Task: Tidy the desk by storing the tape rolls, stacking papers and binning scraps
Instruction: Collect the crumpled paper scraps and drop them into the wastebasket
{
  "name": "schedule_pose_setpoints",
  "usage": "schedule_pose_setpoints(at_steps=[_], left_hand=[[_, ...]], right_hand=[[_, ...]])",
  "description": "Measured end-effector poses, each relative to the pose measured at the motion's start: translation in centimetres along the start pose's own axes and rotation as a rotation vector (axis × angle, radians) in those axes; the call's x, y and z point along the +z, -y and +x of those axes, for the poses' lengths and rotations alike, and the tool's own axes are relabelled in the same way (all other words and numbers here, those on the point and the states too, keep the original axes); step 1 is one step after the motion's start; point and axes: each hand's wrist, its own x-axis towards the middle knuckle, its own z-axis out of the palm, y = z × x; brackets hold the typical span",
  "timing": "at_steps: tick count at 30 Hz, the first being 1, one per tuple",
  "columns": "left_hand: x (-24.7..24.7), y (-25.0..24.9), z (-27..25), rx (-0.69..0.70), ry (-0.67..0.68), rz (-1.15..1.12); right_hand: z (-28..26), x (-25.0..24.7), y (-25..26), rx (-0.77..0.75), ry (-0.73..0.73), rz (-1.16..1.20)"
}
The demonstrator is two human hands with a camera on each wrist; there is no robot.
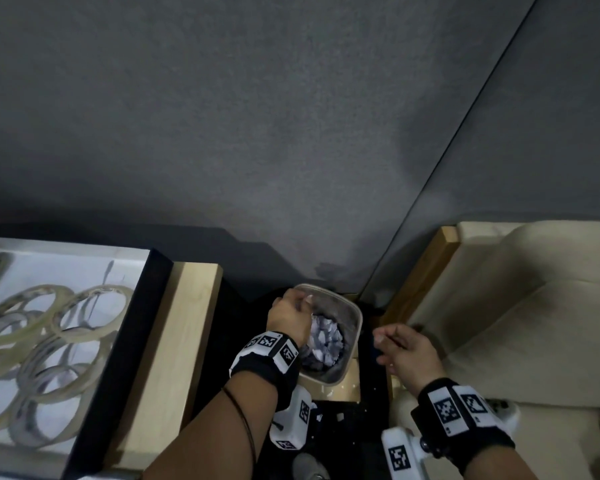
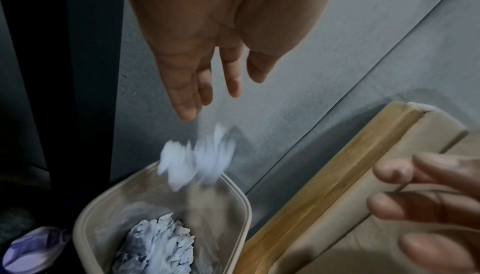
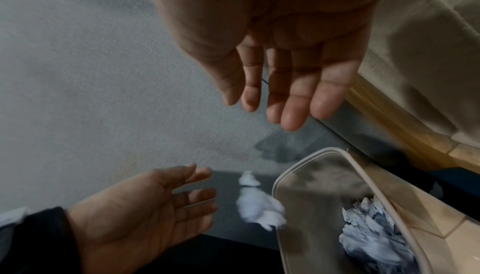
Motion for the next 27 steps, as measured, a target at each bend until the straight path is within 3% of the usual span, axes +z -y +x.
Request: schedule_pose_setpoints(at_steps=[9, 14, 17, 23, 27], left_hand=[[-4.5, -0.2, -3.4, 0.045, -0.057, -0.105], [-9.4, -0.1, -8.2, 0.145, -0.124, -0.155], [-12.6, 0.9, -12.1, 0.165, -0.16, -0.303], [-19.7, 5.1, -19.6, 0.15, -0.346, -0.435], [-23.3, 9.6, -23.2, 0.068, -0.498, -0.418]], right_hand=[[-1.4, 2.8, 1.3, -0.055, 0.034, -0.067], [-3.9, 5.6, 3.7, -0.112, 0.128, -0.07], [-6.9, 7.7, 5.8, -0.198, 0.176, -0.089], [-14.5, 13.6, 8.7, -0.33, 0.327, -0.094], [-18.6, 18.4, 8.4, -0.379, 0.462, -0.163]])
